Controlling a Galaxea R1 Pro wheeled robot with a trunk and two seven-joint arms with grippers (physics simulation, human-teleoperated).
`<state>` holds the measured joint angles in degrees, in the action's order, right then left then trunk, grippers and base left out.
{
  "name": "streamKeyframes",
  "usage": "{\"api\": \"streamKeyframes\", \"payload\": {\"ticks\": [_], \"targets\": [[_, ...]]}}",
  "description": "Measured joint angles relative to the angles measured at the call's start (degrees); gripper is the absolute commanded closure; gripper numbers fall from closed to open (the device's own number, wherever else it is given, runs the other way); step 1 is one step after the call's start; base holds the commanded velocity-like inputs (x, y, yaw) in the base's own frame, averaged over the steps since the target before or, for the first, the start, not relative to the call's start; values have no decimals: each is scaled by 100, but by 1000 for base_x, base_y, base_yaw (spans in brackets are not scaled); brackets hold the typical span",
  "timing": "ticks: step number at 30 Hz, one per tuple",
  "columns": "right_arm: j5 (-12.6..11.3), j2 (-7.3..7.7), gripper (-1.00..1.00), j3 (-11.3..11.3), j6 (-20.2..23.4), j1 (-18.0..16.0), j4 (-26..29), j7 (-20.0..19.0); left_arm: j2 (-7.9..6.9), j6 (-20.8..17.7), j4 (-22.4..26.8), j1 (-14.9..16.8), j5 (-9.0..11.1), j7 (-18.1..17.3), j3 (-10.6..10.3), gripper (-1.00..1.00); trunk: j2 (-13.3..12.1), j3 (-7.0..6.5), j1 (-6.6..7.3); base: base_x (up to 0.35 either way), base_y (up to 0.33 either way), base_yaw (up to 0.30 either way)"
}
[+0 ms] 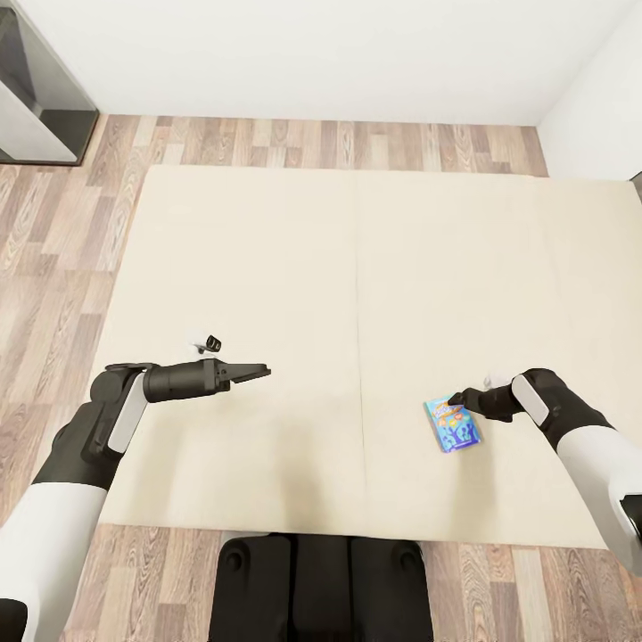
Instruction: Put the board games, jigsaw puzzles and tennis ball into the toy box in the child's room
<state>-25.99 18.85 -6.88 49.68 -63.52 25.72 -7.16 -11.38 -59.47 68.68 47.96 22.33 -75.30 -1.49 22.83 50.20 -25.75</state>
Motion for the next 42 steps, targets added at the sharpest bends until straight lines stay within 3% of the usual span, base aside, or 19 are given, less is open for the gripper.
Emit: {"api": "streamKeyframes", "payload": {"ticks": [7, 13, 22, 28, 33, 38, 42], "targets": [[-13, 0, -100, -3, -6, -1, 7, 0, 0, 0, 11, 0, -2, -2, 0, -100, 1, 64, 1, 0, 0, 0], [-243, 54, -100, -25, 44, -9, 27, 7, -2, -2, 33, -2, 1, -3, 2, -100, 7, 116, 7, 0, 0, 0], [-244, 85, -100, -29, 28, -9, 22, -113, -2, -2, 42, -3, 2, -3, 2, -100, 7, 138, 6, 0, 0, 0], [24, 80, -100, -9, 14, -8, 25, -377, -1, -1, 49, -1, 1, -3, 2, -100, 5, 140, 3, 0, 0, 0], [0, 0, -100, -13, 27, -2, 19, -504, 0, 0, 56, 0, 1, -4, 1, -100, 1, 141, 1, 0, 0, 0], [-59, -15, -100, -155, 42, -6, 19, -526, -1, -1, 53, -1, 1, -3, 2, -100, 3, 140, 2, 0, 0, 0], [-100, -32, -100, -478, 57, -7, 92, -559, -1, -1, 55, -1, 2, 0, 1, -100, 4, 140, 3, 0, 0, 0]]}}
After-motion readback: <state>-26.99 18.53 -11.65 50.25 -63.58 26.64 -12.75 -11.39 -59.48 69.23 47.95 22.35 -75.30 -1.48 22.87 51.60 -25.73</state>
